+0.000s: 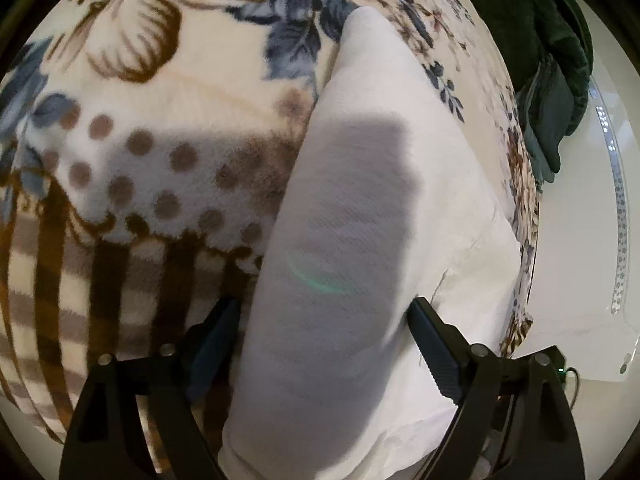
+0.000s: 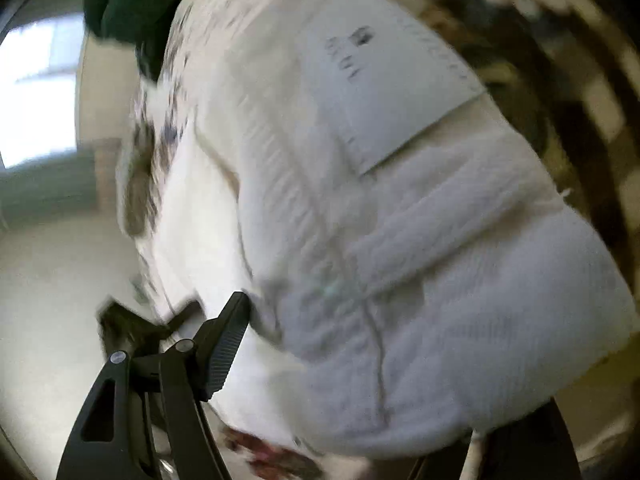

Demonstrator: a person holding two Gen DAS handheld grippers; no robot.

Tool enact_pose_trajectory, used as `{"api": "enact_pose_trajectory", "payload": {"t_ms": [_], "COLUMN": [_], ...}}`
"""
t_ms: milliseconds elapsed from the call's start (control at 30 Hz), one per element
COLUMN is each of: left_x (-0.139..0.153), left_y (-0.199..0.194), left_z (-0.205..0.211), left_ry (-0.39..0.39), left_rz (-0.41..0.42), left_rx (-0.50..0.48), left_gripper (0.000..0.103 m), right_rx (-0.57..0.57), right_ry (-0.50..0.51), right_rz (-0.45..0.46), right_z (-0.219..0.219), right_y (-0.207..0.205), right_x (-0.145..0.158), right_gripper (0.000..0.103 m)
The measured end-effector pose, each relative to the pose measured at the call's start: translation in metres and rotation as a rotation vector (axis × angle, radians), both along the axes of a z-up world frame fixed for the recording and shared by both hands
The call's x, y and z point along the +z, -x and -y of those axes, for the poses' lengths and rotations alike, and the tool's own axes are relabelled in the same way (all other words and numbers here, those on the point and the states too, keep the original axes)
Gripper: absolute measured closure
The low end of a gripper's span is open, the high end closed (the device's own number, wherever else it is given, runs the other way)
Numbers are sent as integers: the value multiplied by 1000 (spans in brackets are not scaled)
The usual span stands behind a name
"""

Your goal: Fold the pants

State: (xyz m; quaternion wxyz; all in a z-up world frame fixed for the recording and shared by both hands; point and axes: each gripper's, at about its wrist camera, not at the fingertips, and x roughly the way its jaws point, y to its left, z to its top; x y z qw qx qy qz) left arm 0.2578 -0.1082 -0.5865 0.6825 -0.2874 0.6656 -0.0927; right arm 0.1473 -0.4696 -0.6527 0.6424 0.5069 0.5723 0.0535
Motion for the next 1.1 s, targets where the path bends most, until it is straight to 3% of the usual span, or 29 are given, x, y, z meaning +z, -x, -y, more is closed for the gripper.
{"api": "enact_pose_trajectory", "payload": {"t_ms": [100, 167, 233, 300, 333, 367, 400, 433, 533, 700, 833, 967, 1100], "left_x": [1, 7, 8, 4, 4, 6, 10, 15, 37, 55, 49, 45, 47], "left_y": [-3, -5, -8, -10, -10, -10, -9, -6, 2, -1, -6, -4, -3], "left_z": [2, 5, 12, 15, 16, 15, 14, 13, 15, 18, 12, 4, 3], "left_ry": [20, 47, 36, 27, 31, 32, 32, 32, 41, 142, 175, 206, 196], "left_rz": [-3, 22, 29, 37, 49, 62, 75, 92, 139, 121, 80, 51, 50], "left_rx": [2, -9, -37, -49, -45, -42, -44, -51, -49, 25, 52, 83, 71], "left_gripper": [17, 17, 17, 18, 28, 44, 50, 62, 73, 75, 75, 75, 75], "right_rx": [-64, -30, 1, 6, -5, -4, 2, 11, 32, -64, -94, -136, -260], "right_ry": [-31, 12, 43, 45, 49, 56, 56, 60, 63, 9, -102, -316, -405], "right_rz": [101, 168, 157, 85, 67, 50, 54, 60, 17, -68, -106, -165, -121], "right_z": [4, -3, -10, -6, -5, -3, 0, 1, 13, 31, 20, -16, -25], "right_y": [-2, -3, -5, -11, -10, -10, -10, -10, 8, 38, 67, 67, 52], "right_x": [22, 43, 40, 16, 13, 12, 18, 24, 35, 47, 48, 4, -34], "right_gripper": [27, 27, 27, 32, 42, 44, 45, 45, 43, 41, 40, 38, 35]}}
